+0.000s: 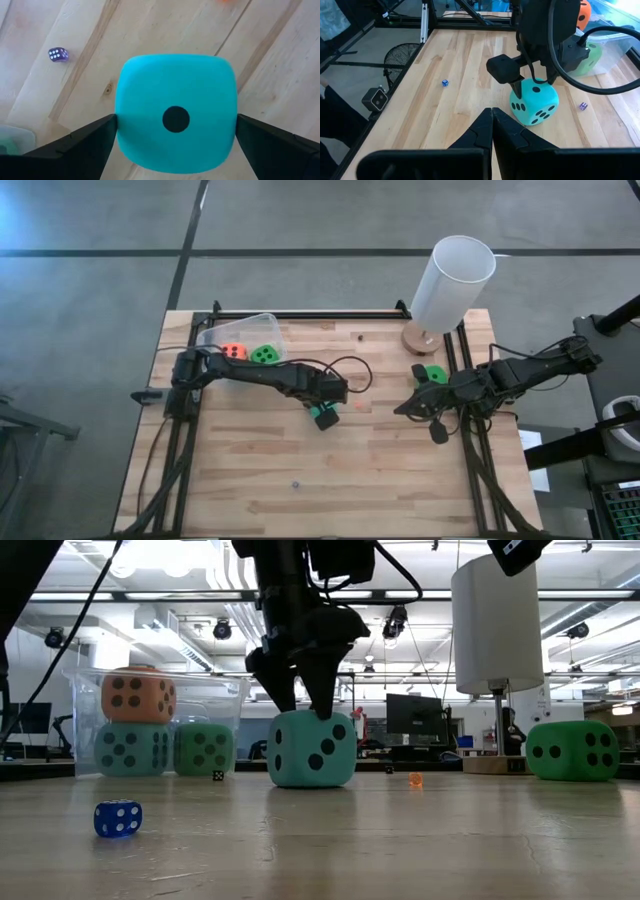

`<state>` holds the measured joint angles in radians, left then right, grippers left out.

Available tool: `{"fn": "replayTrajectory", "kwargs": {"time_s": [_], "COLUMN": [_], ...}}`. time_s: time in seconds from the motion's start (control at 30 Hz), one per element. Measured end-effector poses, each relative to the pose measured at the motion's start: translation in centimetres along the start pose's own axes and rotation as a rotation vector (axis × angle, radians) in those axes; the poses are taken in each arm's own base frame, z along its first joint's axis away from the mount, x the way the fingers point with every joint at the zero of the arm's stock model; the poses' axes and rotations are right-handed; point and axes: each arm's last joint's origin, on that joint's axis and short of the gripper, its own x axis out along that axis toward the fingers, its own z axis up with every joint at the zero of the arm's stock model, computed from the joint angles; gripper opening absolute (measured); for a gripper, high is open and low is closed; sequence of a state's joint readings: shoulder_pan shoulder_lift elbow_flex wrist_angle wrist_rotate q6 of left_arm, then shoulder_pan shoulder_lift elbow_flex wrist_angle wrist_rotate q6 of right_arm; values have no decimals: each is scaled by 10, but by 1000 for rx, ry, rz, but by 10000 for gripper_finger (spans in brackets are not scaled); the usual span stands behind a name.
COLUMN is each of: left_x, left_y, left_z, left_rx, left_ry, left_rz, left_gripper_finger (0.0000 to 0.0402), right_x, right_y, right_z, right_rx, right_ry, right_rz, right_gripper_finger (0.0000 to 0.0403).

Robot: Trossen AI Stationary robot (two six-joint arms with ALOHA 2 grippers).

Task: Pick & Place Dice
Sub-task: Put the blue large dice into the transparent bin

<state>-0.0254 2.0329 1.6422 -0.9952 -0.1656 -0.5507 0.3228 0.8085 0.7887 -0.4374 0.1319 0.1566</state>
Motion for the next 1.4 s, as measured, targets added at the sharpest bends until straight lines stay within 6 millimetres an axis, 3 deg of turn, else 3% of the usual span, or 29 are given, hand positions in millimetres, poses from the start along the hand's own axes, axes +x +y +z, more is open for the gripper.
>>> {"fn": "replayTrajectory", "kwargs": {"time_s": [1.4], "left_x": [15], "left_y": [-2], "left_z": [-7], "left_rx": [-34], "left_ry": [28], "left_rz": [-76], "left_gripper_finger": [397], "right_x": [0], "right_y": [0], "right_z": [0], "right_rx": [0], "right_ry": [-1], "right_rz": [0], "right_gripper_finger": [8]}}
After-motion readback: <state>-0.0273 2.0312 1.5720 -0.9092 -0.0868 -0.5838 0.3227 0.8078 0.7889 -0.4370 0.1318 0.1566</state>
